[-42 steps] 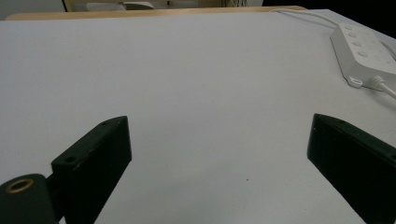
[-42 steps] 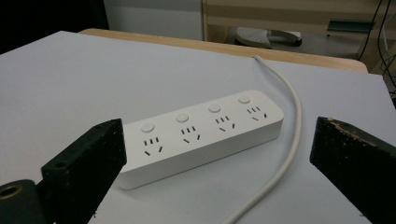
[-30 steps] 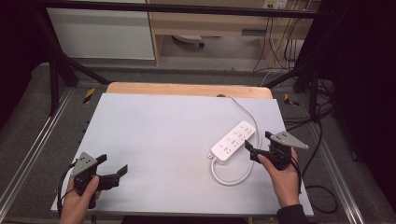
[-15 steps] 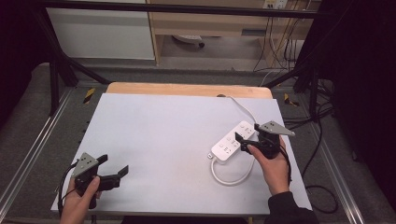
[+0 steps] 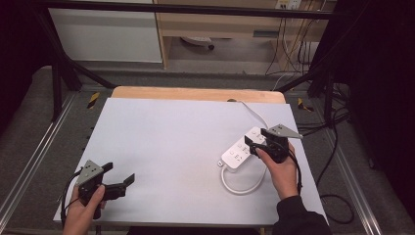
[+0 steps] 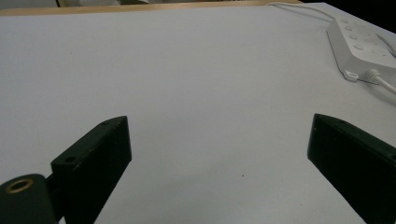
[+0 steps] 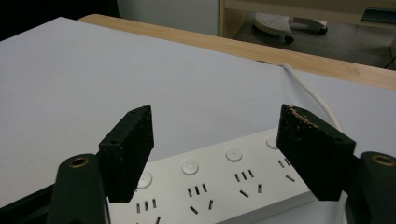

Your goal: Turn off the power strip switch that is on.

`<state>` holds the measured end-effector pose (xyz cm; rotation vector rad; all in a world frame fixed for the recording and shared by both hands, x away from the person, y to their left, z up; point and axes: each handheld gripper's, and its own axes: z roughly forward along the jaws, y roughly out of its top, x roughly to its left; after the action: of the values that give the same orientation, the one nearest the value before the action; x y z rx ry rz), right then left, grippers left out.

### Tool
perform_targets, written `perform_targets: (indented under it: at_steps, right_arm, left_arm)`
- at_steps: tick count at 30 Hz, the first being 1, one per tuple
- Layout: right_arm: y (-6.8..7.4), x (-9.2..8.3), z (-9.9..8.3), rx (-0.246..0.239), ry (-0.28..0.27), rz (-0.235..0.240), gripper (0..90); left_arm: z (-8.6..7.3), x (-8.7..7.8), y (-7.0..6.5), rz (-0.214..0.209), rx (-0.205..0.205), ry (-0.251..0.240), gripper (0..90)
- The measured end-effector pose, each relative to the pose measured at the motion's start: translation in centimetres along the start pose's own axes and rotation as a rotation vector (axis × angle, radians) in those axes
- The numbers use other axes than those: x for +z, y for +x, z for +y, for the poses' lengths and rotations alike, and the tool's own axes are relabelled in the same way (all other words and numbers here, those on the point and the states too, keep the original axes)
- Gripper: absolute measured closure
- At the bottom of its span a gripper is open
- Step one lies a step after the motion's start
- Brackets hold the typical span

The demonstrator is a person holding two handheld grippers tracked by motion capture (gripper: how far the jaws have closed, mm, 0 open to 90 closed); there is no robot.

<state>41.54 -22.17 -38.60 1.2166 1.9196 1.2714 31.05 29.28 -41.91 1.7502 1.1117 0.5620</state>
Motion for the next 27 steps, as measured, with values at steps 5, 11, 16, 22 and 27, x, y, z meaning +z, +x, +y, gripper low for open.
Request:
perform_targets:
  at_steps: [5, 11, 16, 22, 27]
  right_arm:
    - [0.1, 0.4, 0.1, -0.005, 0.007, 0.005, 28.1]
    - [0.3, 1.1, 0.0, -0.017, 0.019, 0.009, 31.9]
    - [0.3, 1.4, 0.0, -0.025, 0.015, 0.012, 41.7]
    - [0.3, 2.0, -0.1, -0.046, 0.022, 0.038, 60.6]
    - [0.4, 2.2, -0.3, -0.073, 0.038, 0.050, 69.9]
  left_arm:
    - [0.0, 0.0, 0.0, 0.002, -0.001, 0.000, 6.0]
    - [0.0, -0.1, 0.0, -0.001, -0.002, -0.001, 6.0]
    - [0.0, -0.1, 0.1, -0.001, -0.004, -0.003, 6.0]
    - [0.0, -0.1, 0.1, 0.000, -0.005, -0.003, 6.0]
    - [0.0, -0.1, 0.1, 0.002, -0.007, -0.002, 6.0]
